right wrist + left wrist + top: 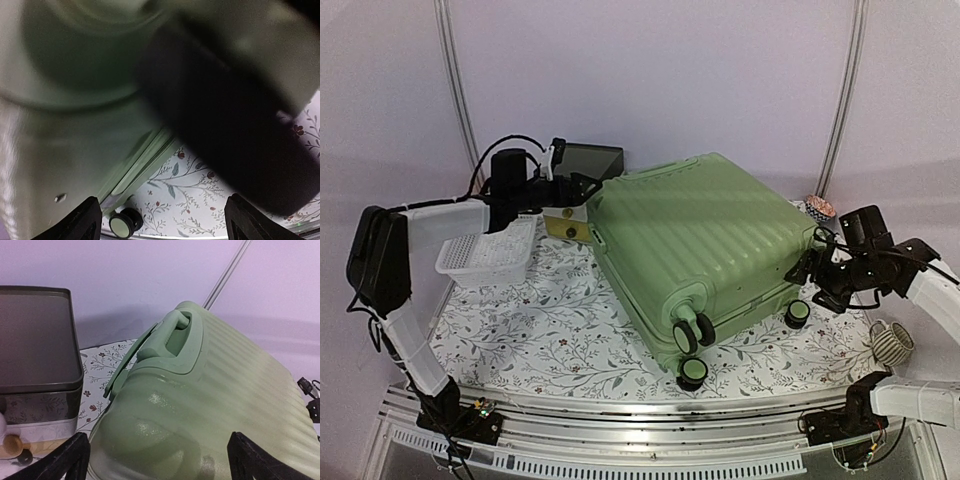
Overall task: Open, take out, and arrange the luggage
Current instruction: Rotate the luggage at the center of the board.
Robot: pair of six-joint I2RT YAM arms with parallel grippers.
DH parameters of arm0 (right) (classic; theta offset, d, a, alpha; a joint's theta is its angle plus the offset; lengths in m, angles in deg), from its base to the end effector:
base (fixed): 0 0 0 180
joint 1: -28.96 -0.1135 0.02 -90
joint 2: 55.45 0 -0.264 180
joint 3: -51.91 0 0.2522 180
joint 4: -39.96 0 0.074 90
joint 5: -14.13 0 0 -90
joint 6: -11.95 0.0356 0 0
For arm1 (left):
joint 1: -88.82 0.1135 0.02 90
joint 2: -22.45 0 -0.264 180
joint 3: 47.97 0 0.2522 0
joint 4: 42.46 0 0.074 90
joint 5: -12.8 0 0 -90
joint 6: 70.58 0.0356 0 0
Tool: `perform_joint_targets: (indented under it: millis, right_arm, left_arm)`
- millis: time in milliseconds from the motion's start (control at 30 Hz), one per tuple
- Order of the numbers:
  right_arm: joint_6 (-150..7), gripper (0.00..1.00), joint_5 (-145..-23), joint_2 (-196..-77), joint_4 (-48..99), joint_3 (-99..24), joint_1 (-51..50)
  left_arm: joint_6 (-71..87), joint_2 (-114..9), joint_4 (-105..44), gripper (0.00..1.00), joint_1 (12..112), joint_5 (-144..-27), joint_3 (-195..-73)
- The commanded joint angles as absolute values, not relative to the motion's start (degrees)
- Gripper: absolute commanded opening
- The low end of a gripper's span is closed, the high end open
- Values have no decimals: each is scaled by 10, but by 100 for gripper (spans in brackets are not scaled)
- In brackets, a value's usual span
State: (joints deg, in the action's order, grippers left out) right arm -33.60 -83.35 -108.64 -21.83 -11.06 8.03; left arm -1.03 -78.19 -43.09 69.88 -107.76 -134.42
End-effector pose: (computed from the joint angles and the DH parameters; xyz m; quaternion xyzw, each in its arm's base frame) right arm 0.1643 0.0678 0.2816 0.1715 0.9281 0.2273 0.2400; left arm 0.3866 -0.1518 0.2866 0.1530 0.7600 -0.3961 0.4921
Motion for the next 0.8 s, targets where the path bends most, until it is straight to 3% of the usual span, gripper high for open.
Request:
perform_joint_targets:
  millis: [0,400,767]
  right_arm:
    - [-382,86,-807,-1119,-178,-115,161]
    - [-457,83,-822,-1325,-132,-248,427]
    - [-493,89,-861,-1249,-139,-210,429]
  left_arm:
    - [-17,-769,-462,98,703,-1096,-1343]
    - [-14,-723,-445,98,701,-1087,-1305]
    - [-2,-719,-435,98,686,-1076,-1304]
